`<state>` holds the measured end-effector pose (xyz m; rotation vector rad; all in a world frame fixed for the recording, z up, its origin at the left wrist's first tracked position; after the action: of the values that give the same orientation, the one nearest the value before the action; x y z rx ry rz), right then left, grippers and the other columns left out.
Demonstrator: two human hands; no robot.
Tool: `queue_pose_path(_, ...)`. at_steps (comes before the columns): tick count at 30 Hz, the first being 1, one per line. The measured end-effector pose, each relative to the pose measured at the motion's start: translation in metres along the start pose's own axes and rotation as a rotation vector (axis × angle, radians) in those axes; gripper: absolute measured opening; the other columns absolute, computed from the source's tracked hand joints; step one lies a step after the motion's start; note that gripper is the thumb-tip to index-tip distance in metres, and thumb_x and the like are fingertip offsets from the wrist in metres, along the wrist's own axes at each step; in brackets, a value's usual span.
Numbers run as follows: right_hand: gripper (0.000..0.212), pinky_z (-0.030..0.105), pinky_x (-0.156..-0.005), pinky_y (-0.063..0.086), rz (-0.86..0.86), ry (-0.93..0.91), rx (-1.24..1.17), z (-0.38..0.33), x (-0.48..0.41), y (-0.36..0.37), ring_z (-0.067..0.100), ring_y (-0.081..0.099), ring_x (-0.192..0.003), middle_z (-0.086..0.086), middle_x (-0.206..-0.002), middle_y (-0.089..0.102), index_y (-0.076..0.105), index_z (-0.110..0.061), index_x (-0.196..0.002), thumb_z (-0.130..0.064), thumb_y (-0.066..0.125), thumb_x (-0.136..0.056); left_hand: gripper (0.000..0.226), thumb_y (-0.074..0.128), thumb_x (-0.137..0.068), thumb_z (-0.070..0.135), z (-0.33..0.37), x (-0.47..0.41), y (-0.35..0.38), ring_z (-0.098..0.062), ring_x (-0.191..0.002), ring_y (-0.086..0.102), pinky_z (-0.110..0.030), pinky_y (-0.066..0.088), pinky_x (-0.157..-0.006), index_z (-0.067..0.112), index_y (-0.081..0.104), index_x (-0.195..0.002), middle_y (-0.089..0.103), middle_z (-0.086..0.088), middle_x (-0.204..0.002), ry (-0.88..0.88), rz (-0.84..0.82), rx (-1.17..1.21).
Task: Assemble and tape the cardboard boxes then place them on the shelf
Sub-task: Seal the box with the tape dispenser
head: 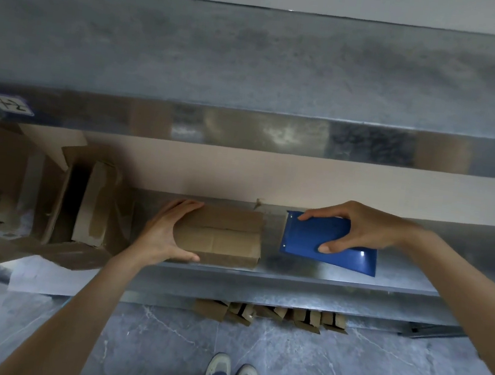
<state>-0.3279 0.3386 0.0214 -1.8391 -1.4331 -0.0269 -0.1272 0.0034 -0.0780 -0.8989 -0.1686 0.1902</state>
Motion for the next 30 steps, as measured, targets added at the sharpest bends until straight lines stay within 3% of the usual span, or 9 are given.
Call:
queue_pose_path(5, 0.053, 0.030, -0.100, 0.048, -0.016, 0.036, 0.064, -0.002, -0.011, 0.004, -0.002, 0.056, -0.111, -0.030, -0.130, 0.053, 0.056, -0.060, -0.122, -0.044, 0.080, -0.078, 0.113, 0.098, -0.047, 0.037, 0.002, 0.001, 0.000, 0.008, -0.130, 0.021, -0.021, 0.023, -0.109, 0.039, 0.041, -0.145, 0.030, 0.024, -0.142, -0.004, -0.004, -0.010)
queue_pose_path(9, 0.052, 0.033, -0.097, 0.051, -0.018, 0.039, 0.087, -0.004, -0.021, 0.005, 0.002, 0.060, -0.106, -0.026, -0.125, 0.059, 0.057, -0.059, -0.121, -0.044, 0.081, -0.077, 0.113, 0.098, -0.046, 0.038, 0.001, 0.001, -0.001, -0.002, -0.136, 0.029, -0.023, 0.027, -0.109, 0.043, 0.041, -0.143, 0.033, 0.014, -0.149, -0.002, -0.003, 0.020)
queue_pose_path(16, 0.051, 0.026, -0.092, 0.052, -0.043, 0.045, 0.118, -0.002, -0.025, 0.001, -0.009, 0.059, -0.098, -0.040, -0.112, 0.058, 0.054, -0.069, -0.113, -0.051, 0.081, -0.074, 0.114, 0.098, -0.045, 0.037, 0.002, 0.001, -0.001, -0.008, -0.141, 0.026, -0.027, 0.027, -0.112, 0.041, 0.042, -0.144, 0.033, 0.012, -0.151, -0.007, 0.007, 0.015)
queue_pose_path(20, 0.049, 0.031, -0.092, 0.053, -0.041, 0.058, 0.125, -0.003, -0.032, 0.007, -0.003, 0.060, -0.098, -0.030, -0.117, 0.061, 0.054, -0.069, -0.112, -0.051, 0.080, -0.074, 0.114, 0.098, -0.045, 0.037, 0.003, 0.002, -0.001, -0.008, -0.141, 0.026, -0.027, 0.027, -0.112, 0.040, 0.043, -0.144, 0.033, 0.012, -0.151, -0.009, 0.011, 0.013)
queue_pose_path(26, 0.051, 0.025, -0.089, 0.051, -0.028, 0.064, 0.153, -0.013, -0.043, 0.019, -0.001, 0.058, -0.100, -0.024, -0.120, 0.059, 0.053, -0.062, -0.116, -0.045, 0.081, -0.077, 0.113, 0.098, -0.046, 0.039, 0.003, 0.001, -0.001, -0.009, -0.141, 0.026, -0.025, 0.026, -0.110, 0.039, 0.042, -0.144, 0.033, 0.011, -0.150, 0.000, 0.018, 0.004)
queue_pose_path(30, 0.056, 0.033, -0.093, 0.051, -0.023, 0.079, 0.216, -0.025, -0.051, 0.023, 0.011, 0.059, -0.103, -0.012, -0.124, 0.061, 0.056, -0.050, -0.129, -0.044, 0.080, -0.078, 0.113, 0.098, -0.045, 0.040, 0.002, 0.001, 0.000, -0.011, -0.141, 0.028, -0.031, 0.031, -0.114, 0.038, 0.043, -0.144, 0.034, 0.010, -0.150, 0.011, 0.017, 0.014)
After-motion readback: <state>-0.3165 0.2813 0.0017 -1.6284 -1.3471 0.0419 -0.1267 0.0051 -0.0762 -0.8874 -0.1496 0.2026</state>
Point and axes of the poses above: each hand's wrist, its own x-axis away from the middle knuckle, its own y-axis out of the palm, z = x × y, the point moved 2 cm from there along -x, towards the middle knuckle
